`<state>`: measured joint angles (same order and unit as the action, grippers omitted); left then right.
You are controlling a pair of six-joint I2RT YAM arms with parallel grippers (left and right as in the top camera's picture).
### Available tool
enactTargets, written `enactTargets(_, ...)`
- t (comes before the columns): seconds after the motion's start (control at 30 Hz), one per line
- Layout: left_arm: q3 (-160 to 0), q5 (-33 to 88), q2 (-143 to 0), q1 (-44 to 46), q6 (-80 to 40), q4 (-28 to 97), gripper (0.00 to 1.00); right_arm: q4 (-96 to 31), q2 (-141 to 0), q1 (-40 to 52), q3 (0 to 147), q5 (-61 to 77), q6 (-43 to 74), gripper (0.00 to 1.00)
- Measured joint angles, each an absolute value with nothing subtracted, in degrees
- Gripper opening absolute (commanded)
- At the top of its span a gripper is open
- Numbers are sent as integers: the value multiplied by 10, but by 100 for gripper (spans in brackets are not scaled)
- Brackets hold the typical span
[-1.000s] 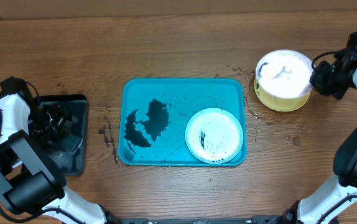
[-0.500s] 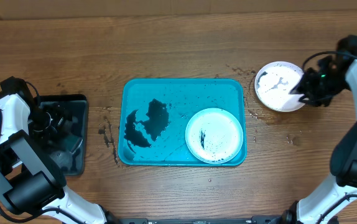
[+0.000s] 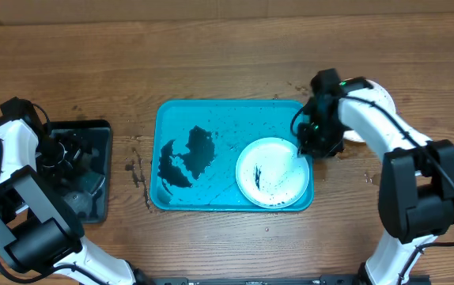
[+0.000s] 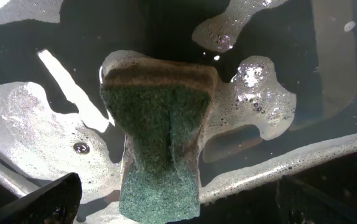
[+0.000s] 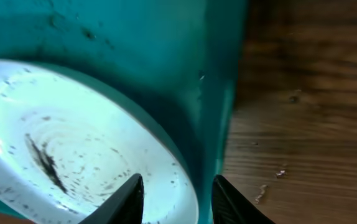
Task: Clean dirty plates on tray and stack at the side
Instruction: 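Release the plate and move the right gripper to the second white plate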
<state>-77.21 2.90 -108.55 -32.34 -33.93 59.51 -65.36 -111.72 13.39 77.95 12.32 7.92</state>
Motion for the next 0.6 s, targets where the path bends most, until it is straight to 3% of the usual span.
enactTargets(0.33, -772, 29, -1086, -323, -339, 595, 100, -649, -1117, 160, 767, 96, 79, 36)
enactTargets(0.47, -772, 29, -1086, -323, -339, 595, 100, -636, -1117, 162, 745, 96, 90, 25)
enactTargets(0.6, -772, 29, -1086, -323, -339, 595, 99, -627, -1117, 163, 729, 109, 103, 24)
